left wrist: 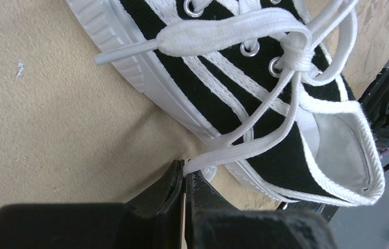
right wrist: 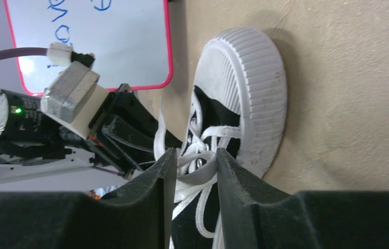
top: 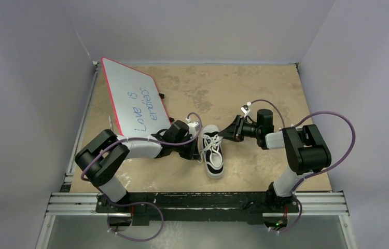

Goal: Tie the shoes

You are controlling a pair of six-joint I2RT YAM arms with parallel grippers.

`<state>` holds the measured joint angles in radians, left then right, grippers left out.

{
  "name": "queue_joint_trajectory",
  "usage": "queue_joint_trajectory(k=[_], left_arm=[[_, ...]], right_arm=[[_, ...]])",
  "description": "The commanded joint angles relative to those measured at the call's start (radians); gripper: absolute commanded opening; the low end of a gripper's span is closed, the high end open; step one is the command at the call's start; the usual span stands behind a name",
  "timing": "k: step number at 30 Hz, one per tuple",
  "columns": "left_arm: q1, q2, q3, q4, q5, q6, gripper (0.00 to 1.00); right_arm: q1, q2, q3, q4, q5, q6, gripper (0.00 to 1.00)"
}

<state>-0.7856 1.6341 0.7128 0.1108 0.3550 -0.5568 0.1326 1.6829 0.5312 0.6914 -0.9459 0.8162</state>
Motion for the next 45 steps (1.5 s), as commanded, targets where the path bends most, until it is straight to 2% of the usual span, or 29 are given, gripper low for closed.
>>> queue_joint_trajectory(k=[1,4,6,9,11,15,18,20,26,30,39,45], left_arm=[[-0.003,0.010,0.048,0.027,0.025,0.016,0.00],[-0.003,0.006,0.051,0.000,0.026,0.024,0.00],[-0.002,0.005,0.053,-0.037,0.013,0.020,0.00],[-0.002,0.019,0.053,-0.102,0.001,0.010,0.00],[-0.002,0.043,0.063,-0.160,0.006,-0.027,0.00],[-0.007,0.151,0.122,-0.321,-0.006,-0.070,0.00],[-0.015,0.200,0.132,-0.374,-0.036,-0.061,0.00],[-0.017,0.177,0.110,-0.362,-0.081,-0.073,0.00],[-0.015,0.145,0.037,-0.337,-0.180,-0.130,0.00],[-0.016,0.160,0.038,-0.409,-0.219,-0.153,0.00],[-0.020,0.098,-0.057,-0.348,-0.240,-0.203,0.00],[-0.035,0.064,-0.060,-0.335,-0.266,-0.211,0.00]], right_arm=[[0.003,-0.009,-0.011,0.070,-0.064,0.042,0.30],[0.003,-0.064,0.003,-0.039,-0.008,-0.014,0.01],[0.002,-0.112,0.041,-0.204,0.058,-0.081,0.00],[0.001,-0.169,0.157,-0.532,0.235,-0.275,0.00],[0.001,-0.189,0.201,-0.631,0.306,-0.350,0.00],[0.002,-0.181,0.199,-0.628,0.353,-0.380,0.00],[0.001,-0.134,0.199,-0.608,0.368,-0.391,0.00],[0.000,-0.120,0.171,-0.585,0.338,-0.371,0.00],[-0.006,-0.121,0.157,-0.585,0.439,-0.365,0.00],[-0.020,-0.124,0.145,-0.569,0.469,-0.380,0.00],[-0.044,-0.079,0.117,-0.523,0.468,-0.386,0.00],[-0.045,-0.082,0.121,-0.533,0.486,-0.384,0.00]])
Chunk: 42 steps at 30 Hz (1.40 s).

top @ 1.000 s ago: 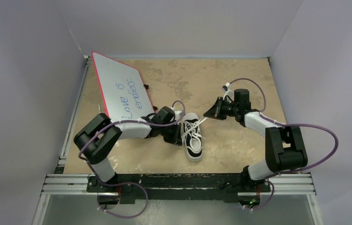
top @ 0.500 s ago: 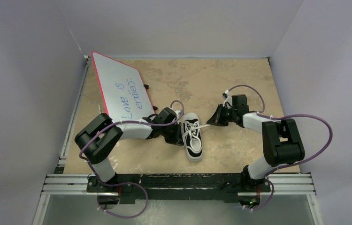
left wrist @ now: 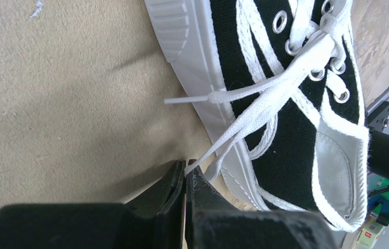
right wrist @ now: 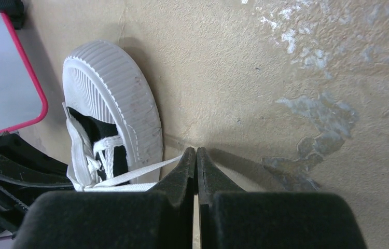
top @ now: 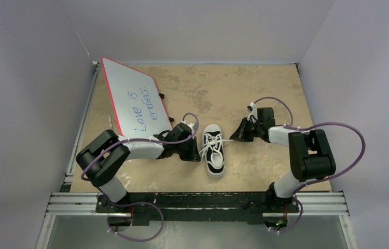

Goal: Tie the shoes

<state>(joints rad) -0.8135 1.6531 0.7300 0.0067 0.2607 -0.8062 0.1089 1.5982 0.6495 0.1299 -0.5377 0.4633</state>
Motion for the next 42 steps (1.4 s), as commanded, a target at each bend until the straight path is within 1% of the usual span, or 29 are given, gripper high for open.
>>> queue_joint_trajectory(k=[1,2,5,7,8,9,10,12,16,18,21,24,25,26,28,30,32,34,36,39,42], left_arm=[[-0.007,0.045,-0.074,-0.230,-0.173,0.040,0.00],[-0.008,0.045,-0.067,-0.234,-0.172,0.043,0.00],[-0.005,0.042,-0.018,-0.251,-0.100,0.071,0.00],[-0.006,0.011,0.011,-0.274,-0.104,0.067,0.19],[-0.006,-0.017,0.020,-0.285,-0.128,0.063,0.27],[-0.005,-0.047,0.025,-0.291,-0.144,0.059,0.32],[-0.005,-0.078,0.028,-0.299,-0.158,0.057,0.34],[-0.004,-0.130,0.041,-0.325,-0.173,0.058,0.39],[-0.003,-0.259,0.077,-0.386,-0.188,0.081,0.43],[-0.003,-0.312,0.108,-0.438,-0.215,0.098,0.44],[-0.003,-0.373,0.172,-0.518,-0.231,0.130,0.45],[-0.001,-0.400,0.265,-0.642,-0.271,0.177,0.46],[-0.002,-0.410,0.289,-0.672,-0.295,0.193,0.47],[-0.001,-0.422,0.305,-0.690,-0.311,0.200,0.48],[-0.001,-0.426,0.331,-0.719,-0.312,0.216,0.54],[0.000,-0.397,0.338,-0.734,-0.295,0.235,0.54],[0.000,-0.367,0.333,-0.711,-0.267,0.256,0.54],[0.000,-0.405,0.341,-0.649,-0.269,0.260,0.54],[0.000,-0.459,0.374,-0.593,-0.284,0.279,0.55],[0.000,-0.501,0.511,-0.582,-0.337,0.314,0.57],[-0.001,-0.504,0.714,-0.624,-0.442,0.348,0.57]], right_arm=[[-0.020,0.004,0.001,0.033,0.074,-0.031,0.00],[-0.021,0.005,0.006,0.025,0.067,-0.039,0.00],[-0.016,-0.030,0.066,-0.036,0.066,-0.082,0.00],[-0.009,-0.107,0.098,-0.099,0.075,-0.113,0.20],[-0.007,-0.147,0.116,-0.135,0.086,-0.131,0.28],[-0.006,-0.184,0.132,-0.176,0.094,-0.147,0.37],[-0.006,-0.207,0.155,-0.209,0.087,-0.164,0.46],[-0.006,-0.226,0.202,-0.314,0.059,-0.224,0.50],[-0.007,-0.319,0.235,-0.465,0.081,-0.274,0.55],[-0.008,-0.375,0.256,-0.534,0.139,-0.293,0.59],[-0.008,-0.475,0.293,-0.615,0.223,-0.277,0.67],[-0.008,-0.582,0.353,-0.669,0.299,-0.251,0.84],[-0.008,-0.610,0.382,-0.685,0.332,-0.234,0.96],[-0.008,-0.628,0.418,-0.709,0.368,-0.229,0.98],[-0.008,-0.647,0.499,-0.752,0.417,-0.245,0.99],[-0.008,-0.643,0.552,-0.774,0.411,-0.262,0.99],[-0.008,-0.632,0.580,-0.782,0.409,-0.261,0.99],[-0.008,-0.623,0.607,-0.792,0.416,-0.248,0.99],[-0.007,-0.625,0.660,-0.812,0.471,-0.227,0.99],[-0.008,-0.665,0.748,-0.819,0.496,-0.198,0.99],[-0.008,-0.680,0.883,-0.855,0.531,-0.222,0.99]])
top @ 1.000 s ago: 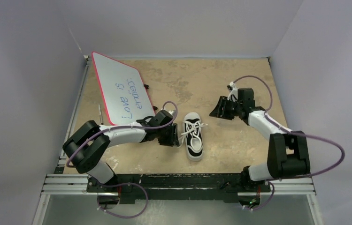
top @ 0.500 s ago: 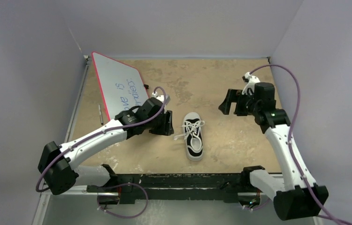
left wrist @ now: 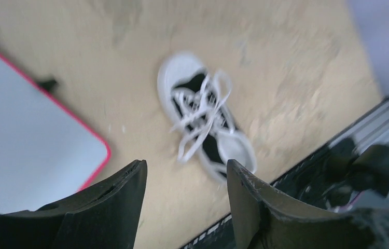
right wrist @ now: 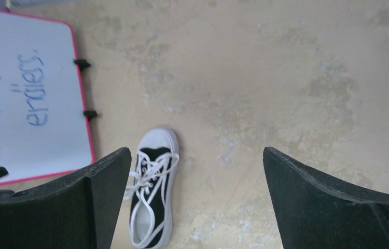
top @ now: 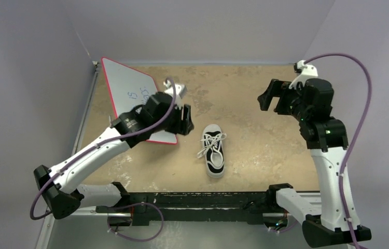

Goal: Tie the shoes

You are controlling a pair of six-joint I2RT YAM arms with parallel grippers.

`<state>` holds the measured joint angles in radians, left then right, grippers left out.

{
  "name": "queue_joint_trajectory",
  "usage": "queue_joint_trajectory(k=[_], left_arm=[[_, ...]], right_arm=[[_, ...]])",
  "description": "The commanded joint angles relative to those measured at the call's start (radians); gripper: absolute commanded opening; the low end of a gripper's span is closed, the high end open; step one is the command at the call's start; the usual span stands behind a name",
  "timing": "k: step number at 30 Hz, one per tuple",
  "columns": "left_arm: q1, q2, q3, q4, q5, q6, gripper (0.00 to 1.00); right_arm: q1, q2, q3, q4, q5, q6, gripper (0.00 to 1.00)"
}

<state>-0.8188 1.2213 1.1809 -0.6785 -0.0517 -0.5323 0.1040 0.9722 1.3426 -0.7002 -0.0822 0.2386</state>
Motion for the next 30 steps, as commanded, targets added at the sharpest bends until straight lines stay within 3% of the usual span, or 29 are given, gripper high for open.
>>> queue_joint_trajectory(k=[1,2,6,11,17,30], left_arm=[[0.005,-0.068,0.338,0.038,-0.168,0.087,0.58],[0.005,-0.062,0.410,0.022,-0.210,0.106,0.58],[0.005,-0.046,0.649,-0.022,-0.371,0.205,0.62],[0.005,-0.075,0.796,-0.007,-0.589,0.318,0.72],[0.005,-0.165,0.766,0.099,-0.675,0.357,0.73],[0.005,-0.176,0.749,0.031,-0.709,0.326,0.73]], right_arm=[[-0.003,-0.050,0.239,-0.044,0.089,-0.004,0.99],[-0.003,-0.044,0.292,-0.063,0.156,-0.022,0.99],[-0.003,-0.033,0.447,-0.133,0.193,-0.037,0.99],[-0.003,0.013,0.629,-0.223,0.169,-0.023,0.99],[-0.002,0.039,0.700,-0.278,0.164,-0.021,0.99],[-0.002,0.018,0.646,-0.246,0.124,-0.001,0.99]])
